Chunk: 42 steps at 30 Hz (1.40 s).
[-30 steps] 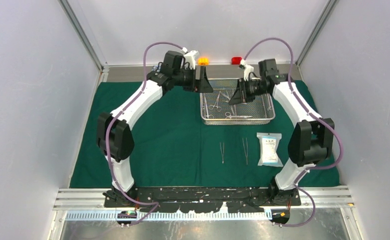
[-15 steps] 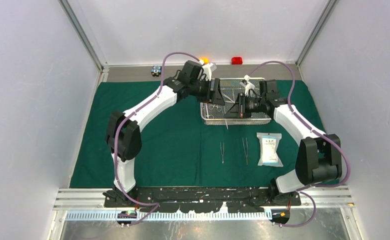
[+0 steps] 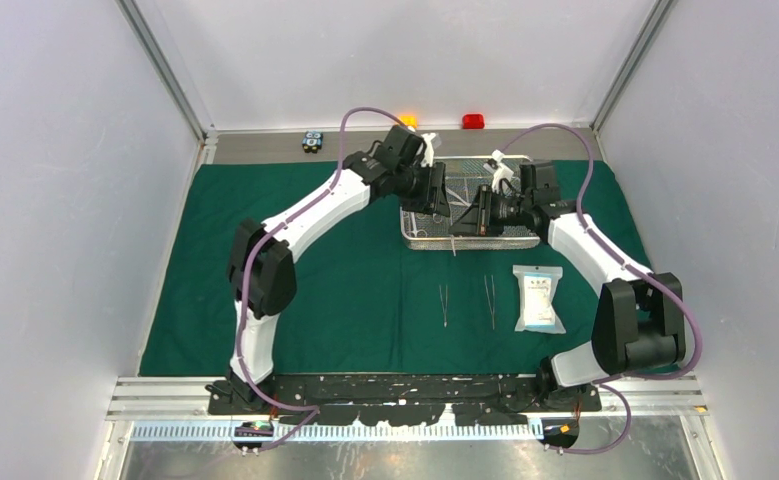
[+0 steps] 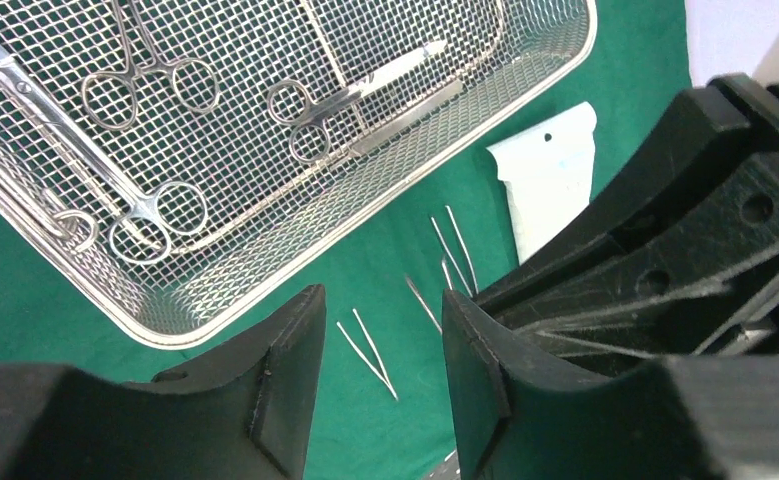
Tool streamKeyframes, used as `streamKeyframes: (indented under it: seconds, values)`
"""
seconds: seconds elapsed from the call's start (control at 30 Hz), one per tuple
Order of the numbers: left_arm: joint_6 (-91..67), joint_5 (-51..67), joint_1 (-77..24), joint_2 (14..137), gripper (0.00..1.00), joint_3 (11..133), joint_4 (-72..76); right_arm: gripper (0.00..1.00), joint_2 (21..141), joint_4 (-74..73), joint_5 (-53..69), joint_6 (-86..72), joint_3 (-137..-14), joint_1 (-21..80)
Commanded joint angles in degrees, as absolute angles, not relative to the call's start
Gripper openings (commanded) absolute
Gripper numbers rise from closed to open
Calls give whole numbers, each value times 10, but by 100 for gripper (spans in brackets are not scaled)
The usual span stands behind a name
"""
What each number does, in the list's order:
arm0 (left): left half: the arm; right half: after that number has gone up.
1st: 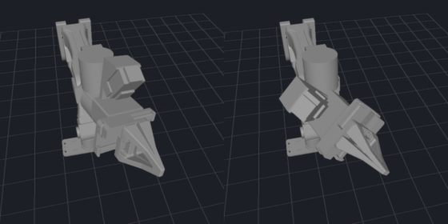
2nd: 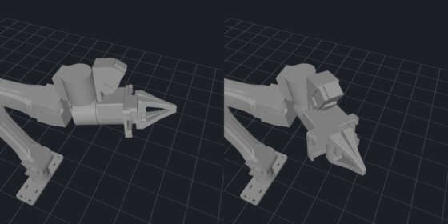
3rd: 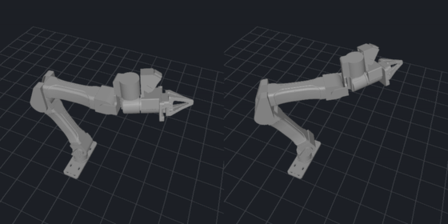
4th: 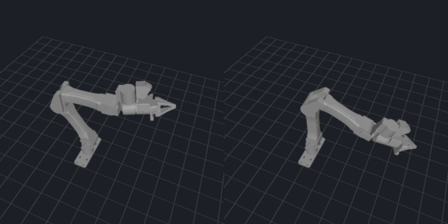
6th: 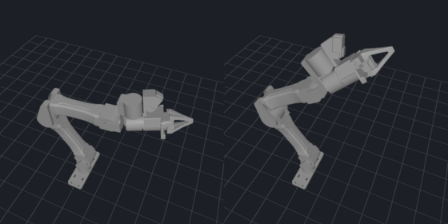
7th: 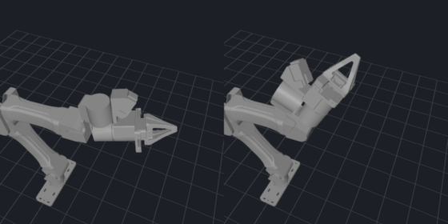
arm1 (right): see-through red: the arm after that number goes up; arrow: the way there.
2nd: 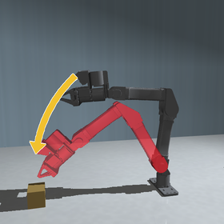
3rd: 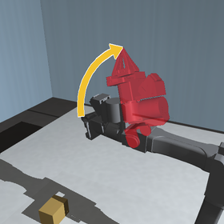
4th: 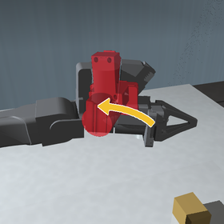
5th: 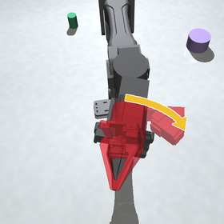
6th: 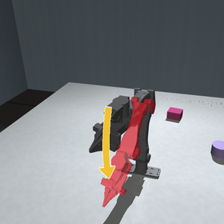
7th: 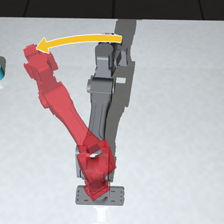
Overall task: Open and lay out the surgical kit
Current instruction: Place the medical item in the surgical kit.
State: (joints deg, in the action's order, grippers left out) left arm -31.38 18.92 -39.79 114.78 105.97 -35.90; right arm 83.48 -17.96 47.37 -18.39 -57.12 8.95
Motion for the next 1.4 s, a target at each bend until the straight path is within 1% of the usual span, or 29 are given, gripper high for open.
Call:
streamKeyframes:
  seconds: [0.0,0.33,0.53,0.9,1.37]
  values:
    - [-325,162,-401,1164,47,1106,-378,1,812,-154,461,-188,-569,92]
    - [-358,182,-407,1201,47,1151,-387,0,817,-154,444,-193,-569,93]
    - [-362,191,-408,1202,44,1143,-386,0,821,-162,431,-188,-572,93]
    - [-349,185,-408,1146,41,1084,-373,1,831,-165,425,-186,-575,92]
    - [-361,207,-408,1163,40,1120,-373,0,845,-165,427,-186,-575,92]
